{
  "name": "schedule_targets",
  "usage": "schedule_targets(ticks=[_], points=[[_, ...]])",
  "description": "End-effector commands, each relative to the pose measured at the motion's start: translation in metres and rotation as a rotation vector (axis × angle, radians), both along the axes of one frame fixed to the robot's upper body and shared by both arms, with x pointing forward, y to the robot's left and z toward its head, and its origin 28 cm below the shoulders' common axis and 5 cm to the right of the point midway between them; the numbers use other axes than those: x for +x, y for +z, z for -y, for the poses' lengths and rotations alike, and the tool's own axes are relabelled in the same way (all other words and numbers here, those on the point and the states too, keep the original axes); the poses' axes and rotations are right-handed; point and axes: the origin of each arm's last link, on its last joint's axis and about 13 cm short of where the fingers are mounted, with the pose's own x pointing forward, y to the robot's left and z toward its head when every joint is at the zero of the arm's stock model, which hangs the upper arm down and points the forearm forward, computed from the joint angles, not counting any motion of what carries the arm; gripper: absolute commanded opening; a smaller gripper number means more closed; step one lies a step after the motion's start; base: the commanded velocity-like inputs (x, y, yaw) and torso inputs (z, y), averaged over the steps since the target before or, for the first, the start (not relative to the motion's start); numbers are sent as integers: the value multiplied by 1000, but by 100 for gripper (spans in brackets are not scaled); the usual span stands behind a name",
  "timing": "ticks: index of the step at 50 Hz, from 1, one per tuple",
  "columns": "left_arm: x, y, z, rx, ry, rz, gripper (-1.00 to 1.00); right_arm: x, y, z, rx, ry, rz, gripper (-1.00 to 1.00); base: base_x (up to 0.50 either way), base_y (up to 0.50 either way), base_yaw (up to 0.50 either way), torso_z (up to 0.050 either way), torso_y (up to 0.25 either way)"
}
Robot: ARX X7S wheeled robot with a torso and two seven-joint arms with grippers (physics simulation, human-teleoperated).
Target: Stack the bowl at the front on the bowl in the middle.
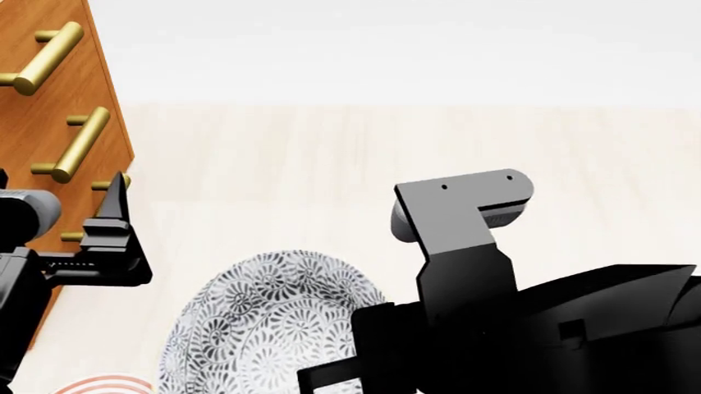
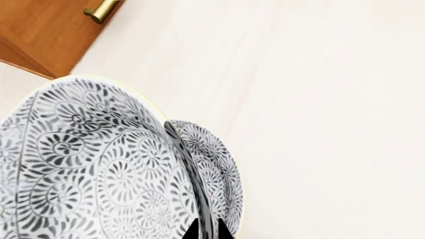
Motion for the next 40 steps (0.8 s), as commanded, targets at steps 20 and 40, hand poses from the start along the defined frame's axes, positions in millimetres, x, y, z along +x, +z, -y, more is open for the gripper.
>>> schedule_targets(ticks=[20, 40], points=[[-2, -6, 0, 10, -8, -9, 100, 42, -49, -1, 42, -33, -74, -100, 0, 0, 0, 0, 0], [0, -7, 1, 10, -12, -15, 100, 51, -74, -3, 51, -23, -146, 100, 0, 0, 0, 0, 0]])
